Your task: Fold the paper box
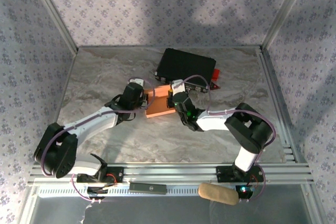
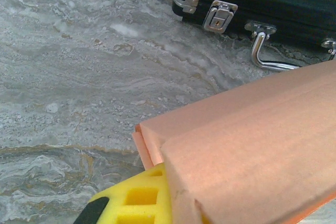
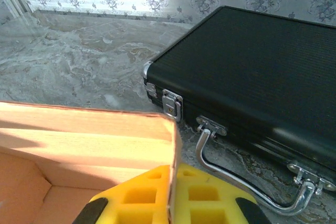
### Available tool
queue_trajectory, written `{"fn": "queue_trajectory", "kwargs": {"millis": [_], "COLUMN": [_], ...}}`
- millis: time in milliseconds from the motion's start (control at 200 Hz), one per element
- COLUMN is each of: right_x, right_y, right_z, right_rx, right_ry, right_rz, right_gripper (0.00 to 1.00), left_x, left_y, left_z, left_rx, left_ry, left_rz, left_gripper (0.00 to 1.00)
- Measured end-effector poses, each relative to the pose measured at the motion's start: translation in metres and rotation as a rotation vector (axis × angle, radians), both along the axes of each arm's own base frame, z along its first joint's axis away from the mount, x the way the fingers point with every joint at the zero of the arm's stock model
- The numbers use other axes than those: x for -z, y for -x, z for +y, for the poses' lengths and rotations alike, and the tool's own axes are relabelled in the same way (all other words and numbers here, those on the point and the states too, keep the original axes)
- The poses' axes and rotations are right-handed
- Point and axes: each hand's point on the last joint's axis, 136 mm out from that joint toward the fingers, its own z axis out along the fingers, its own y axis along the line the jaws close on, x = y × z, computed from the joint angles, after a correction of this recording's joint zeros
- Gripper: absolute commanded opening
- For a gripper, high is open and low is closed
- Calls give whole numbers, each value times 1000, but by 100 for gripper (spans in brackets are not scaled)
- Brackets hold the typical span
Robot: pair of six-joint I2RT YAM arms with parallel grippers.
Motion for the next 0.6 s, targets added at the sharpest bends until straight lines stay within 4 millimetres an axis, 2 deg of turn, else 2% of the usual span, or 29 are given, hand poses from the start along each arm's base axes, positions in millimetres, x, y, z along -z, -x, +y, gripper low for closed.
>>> {"fn": "queue_trajectory", "kwargs": {"millis": [240, 600], "right_x": [1, 8], "right_y": [6, 29], "right_z": [-4, -6], "right_rx": [-6, -30], "right_ry": [23, 76], "right_rz": [-21, -48], "right_gripper": [0, 2], "left_x": [3, 11], "left_y": [13, 33], "left_z": [-5, -6], "left_rx": [4, -6], "left_ry": [-16, -13], "left_rz": [-42, -100], "left_gripper": [4, 6]}}
